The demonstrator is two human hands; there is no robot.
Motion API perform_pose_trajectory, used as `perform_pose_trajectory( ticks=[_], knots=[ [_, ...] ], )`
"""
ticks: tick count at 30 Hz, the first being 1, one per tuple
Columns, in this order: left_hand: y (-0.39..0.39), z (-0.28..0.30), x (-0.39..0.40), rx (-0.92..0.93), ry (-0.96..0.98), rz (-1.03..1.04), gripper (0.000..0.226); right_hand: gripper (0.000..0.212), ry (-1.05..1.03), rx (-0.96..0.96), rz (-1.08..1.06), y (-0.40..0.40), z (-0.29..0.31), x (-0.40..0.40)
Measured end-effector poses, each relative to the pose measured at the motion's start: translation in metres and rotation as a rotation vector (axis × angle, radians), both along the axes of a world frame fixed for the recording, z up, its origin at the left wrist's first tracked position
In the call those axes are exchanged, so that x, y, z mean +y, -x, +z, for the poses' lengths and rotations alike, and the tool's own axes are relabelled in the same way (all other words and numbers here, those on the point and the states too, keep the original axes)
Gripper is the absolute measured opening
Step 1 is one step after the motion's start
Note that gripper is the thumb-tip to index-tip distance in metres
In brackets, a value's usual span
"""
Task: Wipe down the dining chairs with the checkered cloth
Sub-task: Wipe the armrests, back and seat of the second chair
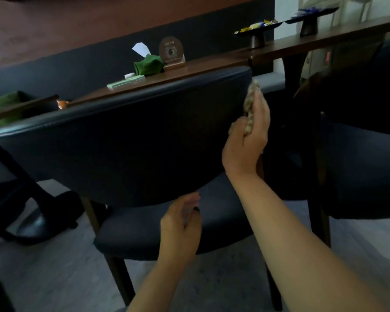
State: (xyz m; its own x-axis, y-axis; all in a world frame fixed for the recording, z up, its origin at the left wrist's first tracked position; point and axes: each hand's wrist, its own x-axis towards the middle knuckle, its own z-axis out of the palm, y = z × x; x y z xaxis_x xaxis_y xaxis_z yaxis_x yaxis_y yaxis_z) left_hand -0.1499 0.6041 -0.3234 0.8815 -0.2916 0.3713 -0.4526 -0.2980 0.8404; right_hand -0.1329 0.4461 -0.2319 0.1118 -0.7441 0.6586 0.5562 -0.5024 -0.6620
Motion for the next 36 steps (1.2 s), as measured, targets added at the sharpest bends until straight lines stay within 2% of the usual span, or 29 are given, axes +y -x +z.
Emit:
perform_pose_trajectory(
  ticks=[3, 6, 8, 10, 12, 14, 16, 21, 24, 26, 31, 34, 36],
  knots=[
    [-0.015, 0.001, -0.005, 0.360, 0.144, 0.041, 0.024, 0.049, -0.157, 0.068, 0.064, 0.001, -0.021, 0.011],
    [-0.028, 0.002, -0.002, 0.680, 0.426, -0.029, 0.027, 0.047, -0.206, 0.063, 0.135, 0.010, -0.012, 0.000],
    [-0.032, 0.004, 0.007, 0.806, 0.763, -0.136, 0.035, 0.046, -0.085, 0.018, 0.074, 0.018, 0.012, -0.013],
    [-0.033, 0.004, 0.014, 0.891, 1.070, -0.211, 0.034, 0.044, 0.140, -0.022, -0.018, 0.019, 0.035, -0.022],
    [-0.033, 0.007, 0.015, 0.918, 1.181, -0.270, 0.039, 0.042, 0.271, -0.025, -0.009, 0.011, 0.047, -0.025],
    [-0.033, 0.010, 0.013, 0.907, 1.174, -0.269, 0.054, 0.041, 0.310, -0.034, 0.003, 0.002, 0.044, -0.025],
    [-0.032, 0.015, 0.012, 0.894, 1.143, -0.226, 0.059, 0.041, 0.286, -0.060, -0.007, -0.004, 0.027, -0.022],
    [-0.030, 0.022, 0.013, 0.929, 1.094, -0.107, 0.040, 0.048, -0.030, 0.035, -0.029, -0.003, -0.037, 0.016],
    [-0.028, 0.024, 0.013, 0.934, 1.055, -0.091, 0.037, 0.049, -0.109, 0.097, 0.053, 0.009, -0.046, 0.021],
    [-0.027, 0.024, 0.015, 0.939, 1.042, -0.097, 0.039, 0.048, -0.039, 0.057, 0.046, 0.022, -0.025, 0.015],
    [-0.024, 0.025, 0.014, 0.938, 1.009, -0.101, 0.041, 0.046, 0.332, -0.150, -0.071, 0.025, 0.051, 0.014],
    [-0.024, 0.026, 0.014, 0.932, 0.996, -0.093, 0.041, 0.047, 0.397, -0.168, -0.095, 0.012, 0.055, 0.033],
    [-0.024, 0.027, 0.014, 0.938, 0.992, -0.098, 0.042, 0.048, 0.365, -0.154, -0.127, 0.007, 0.038, 0.041]
  ],
)
